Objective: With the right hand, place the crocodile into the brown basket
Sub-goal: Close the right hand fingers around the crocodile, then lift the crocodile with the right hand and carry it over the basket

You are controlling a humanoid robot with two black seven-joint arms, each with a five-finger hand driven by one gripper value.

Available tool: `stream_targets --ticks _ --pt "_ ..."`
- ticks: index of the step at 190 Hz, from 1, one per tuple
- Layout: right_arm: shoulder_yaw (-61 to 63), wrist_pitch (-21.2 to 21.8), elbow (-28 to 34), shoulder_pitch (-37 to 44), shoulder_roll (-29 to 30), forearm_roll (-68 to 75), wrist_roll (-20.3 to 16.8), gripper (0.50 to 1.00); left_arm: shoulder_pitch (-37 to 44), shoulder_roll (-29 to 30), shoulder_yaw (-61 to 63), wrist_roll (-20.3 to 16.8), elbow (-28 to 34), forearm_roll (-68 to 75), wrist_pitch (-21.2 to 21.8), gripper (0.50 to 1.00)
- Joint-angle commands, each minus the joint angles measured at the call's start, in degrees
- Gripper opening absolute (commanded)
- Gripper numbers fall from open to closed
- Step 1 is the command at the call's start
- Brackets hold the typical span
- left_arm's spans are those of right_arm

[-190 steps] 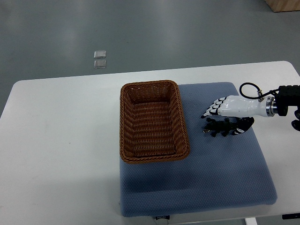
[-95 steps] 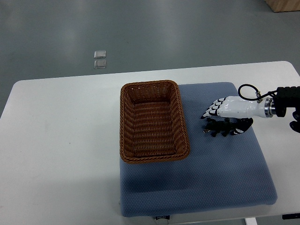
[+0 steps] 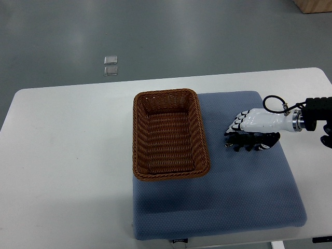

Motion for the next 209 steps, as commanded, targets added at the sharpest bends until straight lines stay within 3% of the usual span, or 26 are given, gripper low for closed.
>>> stream_targets --ticks 1,71,92,107,209 --pt "-0.27 0.00 -0.30 0.00 0.19 -0.04 0.00 0.791 0.00 0.00 0.00 0.02 -0.01 0.00 0.01 1.000" --pt "-0.36 0.00 -0.30 0.00 0.19 -0.04 0.00 0.643 0.00 0.00 0.00 0.02 -0.01 0.00 0.01 1.000" --pt "-0.01 0.00 -0.30 0.09 0.10 0.05 0.00 0.543 0.00 0.00 0.00 -0.07 -0.01 0.00 0.01 1.000" --pt "0.25 0.00 -0.30 0.18 0.10 0.14 0.00 0.500 0.00 0.00 0.00 0.02 -0.01 0.00 0.01 1.000" --pt "4.39 0.00 -0.30 0.53 -0.07 1.10 0.00 0.500 0.00 0.00 0.00 -0.07 -0.01 0.00 0.01 1.000"
